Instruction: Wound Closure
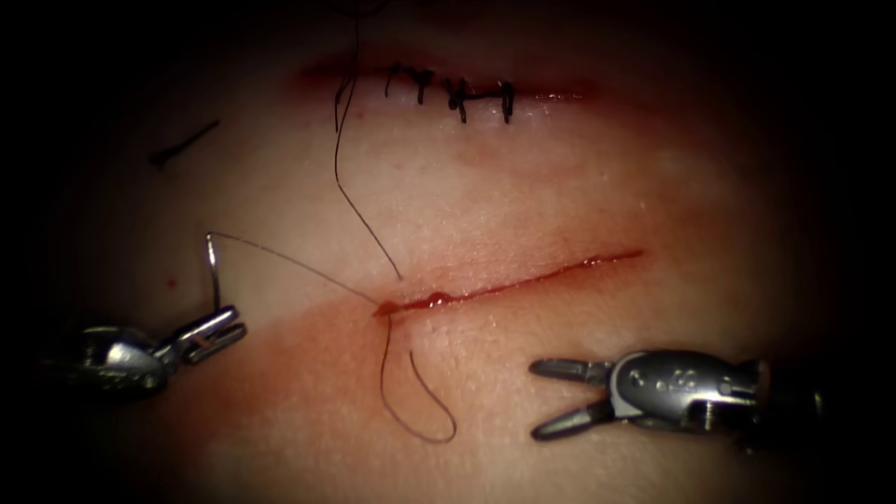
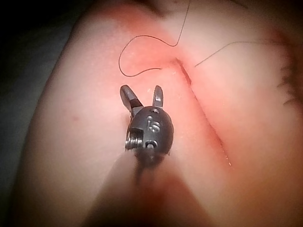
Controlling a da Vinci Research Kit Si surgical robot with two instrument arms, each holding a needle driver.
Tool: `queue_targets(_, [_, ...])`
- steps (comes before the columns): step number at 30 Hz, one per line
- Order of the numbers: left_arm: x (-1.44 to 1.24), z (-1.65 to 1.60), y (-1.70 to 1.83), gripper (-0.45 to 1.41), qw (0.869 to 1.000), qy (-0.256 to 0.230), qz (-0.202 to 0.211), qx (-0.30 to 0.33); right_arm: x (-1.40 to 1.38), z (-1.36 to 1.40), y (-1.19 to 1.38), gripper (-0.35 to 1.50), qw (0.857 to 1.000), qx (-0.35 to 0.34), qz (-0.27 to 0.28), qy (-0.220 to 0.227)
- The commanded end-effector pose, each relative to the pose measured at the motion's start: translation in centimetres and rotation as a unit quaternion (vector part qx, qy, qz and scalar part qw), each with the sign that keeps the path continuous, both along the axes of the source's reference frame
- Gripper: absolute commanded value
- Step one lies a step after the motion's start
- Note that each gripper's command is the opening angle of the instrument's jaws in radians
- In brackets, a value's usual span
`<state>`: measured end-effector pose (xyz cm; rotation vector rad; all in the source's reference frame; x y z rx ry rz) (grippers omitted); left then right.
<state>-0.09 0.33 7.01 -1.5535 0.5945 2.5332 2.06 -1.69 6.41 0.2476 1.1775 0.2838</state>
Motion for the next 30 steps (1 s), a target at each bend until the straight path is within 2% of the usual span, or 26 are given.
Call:
queue_targets(1, [-0.01,0.03,-0.05,-0.45,1.0,-0.002,-0.003,0.0,0.16,0.15,-0.01,1.3,1.0,-0.003,0.001,0.0])
queue_targets(4, [0.04,-0.05,-0.1,-0.45,1.0,-0.002,-0.006,-0.001,0.35,0.29,0.09,1.26,1.0,-0.025,0.0,-0.017])
queue_targets(5, [0.06,-0.09,-0.14,-0.45,1.0,-0.001,-0.007,0.0,0.49,0.38,0.13,1.26,0.998,-0.048,-0.008,-0.03])
queue_targets(10, [0.19,-0.21,-0.2,-0.45,1.0,-0.002,-0.009,0.0,0.81,0.64,0.15,1.21,0.992,-0.109,-0.039,-0.048])
queue_targets(15, [0.45,-0.29,-0.13,-0.45,1.0,-0.004,-0.019,-0.002,0.92,0.92,0.07,1.2,0.985,-0.139,-0.072,-0.066])
queue_targets(20, [0.62,-0.39,0.01,-0.45,1.0,-0.005,-0.031,-0.005,0.92,1.05,0.01,1.18,0.984,-0.142,-0.079,-0.068])
queue_targets(24, [0.6,-0.44,0.06,-0.45,0.999,-0.001,-0.041,-0.007,0.99,1.09,-0.02,1.14,0.984,-0.143,-0.079,-0.068])
queue_targets(27, [0.48,-0.44,0.02,-0.45,0.999,-0.005,-0.039,-0.009,1.21,1.13,-0.06,1.11,0.985,-0.142,-0.078,-0.06])
queue_targets(29, [0.46,-0.43,0.02,-0.45,0.999,-0.004,-0.04,-0.01,1.33,1.2,-0.05,0.99,0.984,-0.146,-0.077,-0.06])
queue_targets(30, [0.47,-0.43,0.03,-0.45,0.999,-0.004,-0.04,-0.01,1.34,1.21,-0.04,0.78,0.985,-0.144,-0.08,-0.058])
